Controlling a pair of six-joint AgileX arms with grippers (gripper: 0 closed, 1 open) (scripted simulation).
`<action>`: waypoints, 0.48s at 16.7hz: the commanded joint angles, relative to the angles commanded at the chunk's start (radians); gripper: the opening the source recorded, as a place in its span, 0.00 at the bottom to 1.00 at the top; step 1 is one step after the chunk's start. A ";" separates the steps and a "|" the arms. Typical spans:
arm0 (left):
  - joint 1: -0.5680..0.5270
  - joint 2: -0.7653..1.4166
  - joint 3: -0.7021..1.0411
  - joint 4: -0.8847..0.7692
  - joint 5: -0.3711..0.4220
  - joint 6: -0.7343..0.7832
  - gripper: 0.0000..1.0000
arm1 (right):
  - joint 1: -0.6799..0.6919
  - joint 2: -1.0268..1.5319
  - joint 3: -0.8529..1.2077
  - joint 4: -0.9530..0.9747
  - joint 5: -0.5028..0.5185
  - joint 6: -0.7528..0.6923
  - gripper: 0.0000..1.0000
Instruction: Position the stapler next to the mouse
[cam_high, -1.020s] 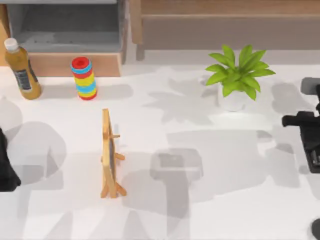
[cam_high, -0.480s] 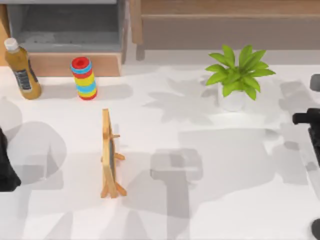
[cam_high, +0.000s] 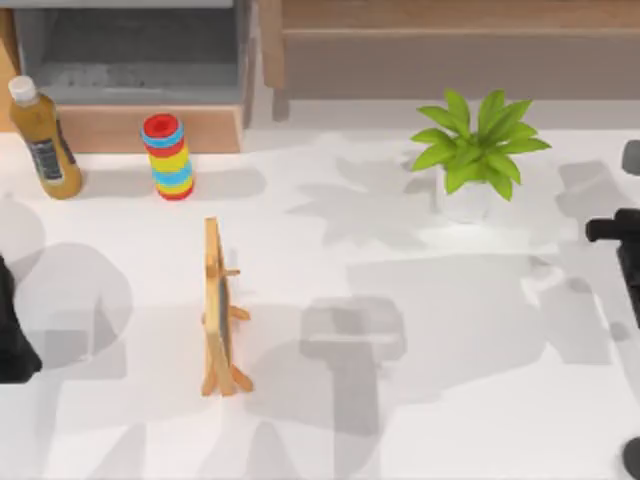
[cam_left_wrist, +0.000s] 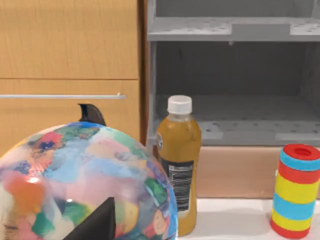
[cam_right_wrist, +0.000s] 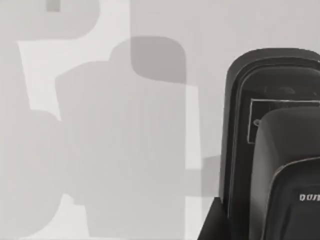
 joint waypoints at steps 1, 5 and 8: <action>0.000 0.000 0.000 0.000 0.000 0.000 1.00 | 0.000 -0.004 0.002 0.003 0.000 0.001 0.00; 0.000 0.000 0.000 0.000 0.000 0.000 1.00 | 0.001 -0.017 0.012 0.021 -0.001 0.002 0.00; 0.000 0.000 0.000 0.000 0.000 0.000 1.00 | 0.001 -0.024 0.017 0.039 -0.002 0.003 0.00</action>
